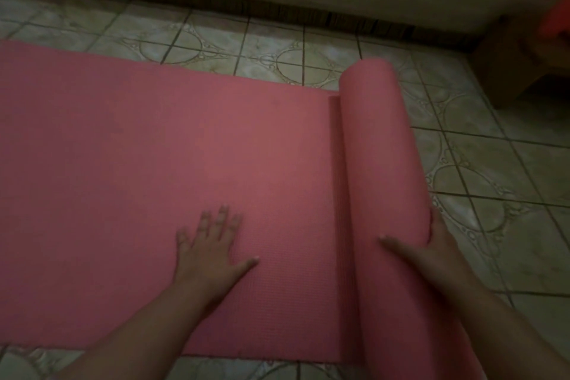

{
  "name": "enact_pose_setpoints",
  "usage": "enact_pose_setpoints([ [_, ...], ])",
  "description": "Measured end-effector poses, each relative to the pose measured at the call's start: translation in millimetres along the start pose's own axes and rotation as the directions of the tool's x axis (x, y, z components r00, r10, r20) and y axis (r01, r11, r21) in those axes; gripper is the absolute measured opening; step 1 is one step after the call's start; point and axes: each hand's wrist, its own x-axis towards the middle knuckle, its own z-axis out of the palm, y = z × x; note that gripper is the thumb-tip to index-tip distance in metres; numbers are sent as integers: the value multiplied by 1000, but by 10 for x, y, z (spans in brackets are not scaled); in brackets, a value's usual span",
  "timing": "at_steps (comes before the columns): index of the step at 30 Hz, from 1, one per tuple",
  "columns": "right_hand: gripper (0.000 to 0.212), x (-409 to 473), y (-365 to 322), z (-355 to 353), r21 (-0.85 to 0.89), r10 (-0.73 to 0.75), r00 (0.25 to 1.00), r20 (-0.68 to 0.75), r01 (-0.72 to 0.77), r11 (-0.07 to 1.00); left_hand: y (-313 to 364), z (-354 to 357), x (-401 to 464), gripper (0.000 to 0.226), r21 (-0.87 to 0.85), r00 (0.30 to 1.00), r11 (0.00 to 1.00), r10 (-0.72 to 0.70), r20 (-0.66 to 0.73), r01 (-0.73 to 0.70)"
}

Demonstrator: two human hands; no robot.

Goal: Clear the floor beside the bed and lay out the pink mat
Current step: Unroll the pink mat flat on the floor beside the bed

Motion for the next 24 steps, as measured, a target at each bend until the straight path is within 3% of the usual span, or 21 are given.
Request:
enact_pose_setpoints([
  [3,125,-48,-58,104,-57,-27,999,-17,26,998,26,27,30,95,18,999,999,42,-16,-42],
  [11,108,-191,-336,386,-266,-149,989,-2,143,953,-61,-20,8,89,-10,1000,1000,-1,-8,1],
  [18,106,-284,-725,697,-225,-250,963,99,266,937,-678,-115,-102,92,-18,988,991,-137,-73,136],
  [24,116,-145,-591,561,-62,-233,970,69,237,969,-972,-222,-57,87,-71,986,983,-166,30,168],
])
